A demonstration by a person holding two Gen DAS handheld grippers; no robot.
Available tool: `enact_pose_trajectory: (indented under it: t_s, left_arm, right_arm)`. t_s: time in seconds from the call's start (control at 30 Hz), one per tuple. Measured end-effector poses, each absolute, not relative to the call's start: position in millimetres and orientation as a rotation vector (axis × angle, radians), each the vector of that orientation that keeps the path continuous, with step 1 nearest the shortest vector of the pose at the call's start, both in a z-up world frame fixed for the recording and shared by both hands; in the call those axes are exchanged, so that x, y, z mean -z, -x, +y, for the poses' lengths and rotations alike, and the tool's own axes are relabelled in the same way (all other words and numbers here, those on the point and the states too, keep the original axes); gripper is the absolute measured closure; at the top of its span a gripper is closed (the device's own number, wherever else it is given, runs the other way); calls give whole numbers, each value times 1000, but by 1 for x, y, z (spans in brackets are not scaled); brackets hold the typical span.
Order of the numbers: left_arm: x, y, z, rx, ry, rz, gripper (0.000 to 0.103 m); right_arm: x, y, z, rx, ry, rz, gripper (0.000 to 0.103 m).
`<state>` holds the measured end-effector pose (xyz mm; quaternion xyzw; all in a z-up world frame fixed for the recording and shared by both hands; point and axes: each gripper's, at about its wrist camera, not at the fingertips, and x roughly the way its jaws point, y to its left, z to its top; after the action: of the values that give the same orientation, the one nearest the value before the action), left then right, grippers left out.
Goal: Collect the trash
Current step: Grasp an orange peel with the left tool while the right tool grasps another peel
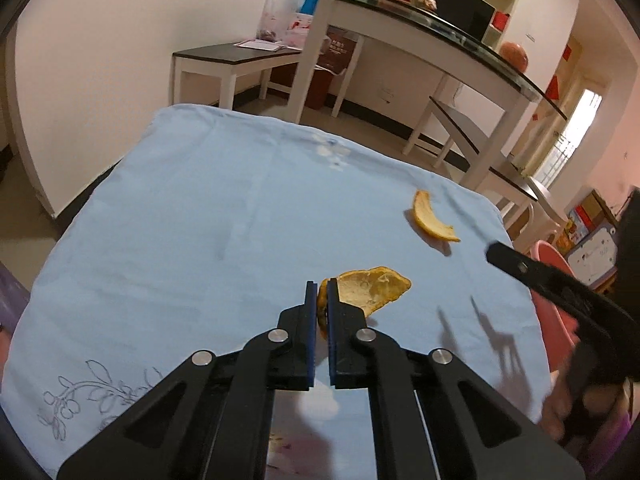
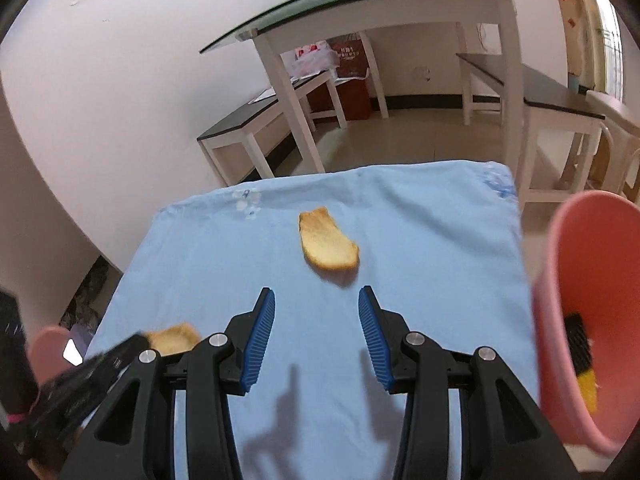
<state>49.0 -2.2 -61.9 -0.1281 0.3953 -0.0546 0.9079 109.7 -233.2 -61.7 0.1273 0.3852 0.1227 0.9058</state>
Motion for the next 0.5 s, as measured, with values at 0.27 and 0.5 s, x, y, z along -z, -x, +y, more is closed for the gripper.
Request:
enact_pose_trajectory:
  t_s: [0.27, 0.5]
  left_arm:
    - [69, -57, 18, 108, 320, 826, 99]
    - [72, -58, 24, 120, 338, 829, 99]
  right_arm:
    - [87, -169, -229, -182, -265, 874, 64]
    - [97, -187, -218, -145, -198, 911, 84]
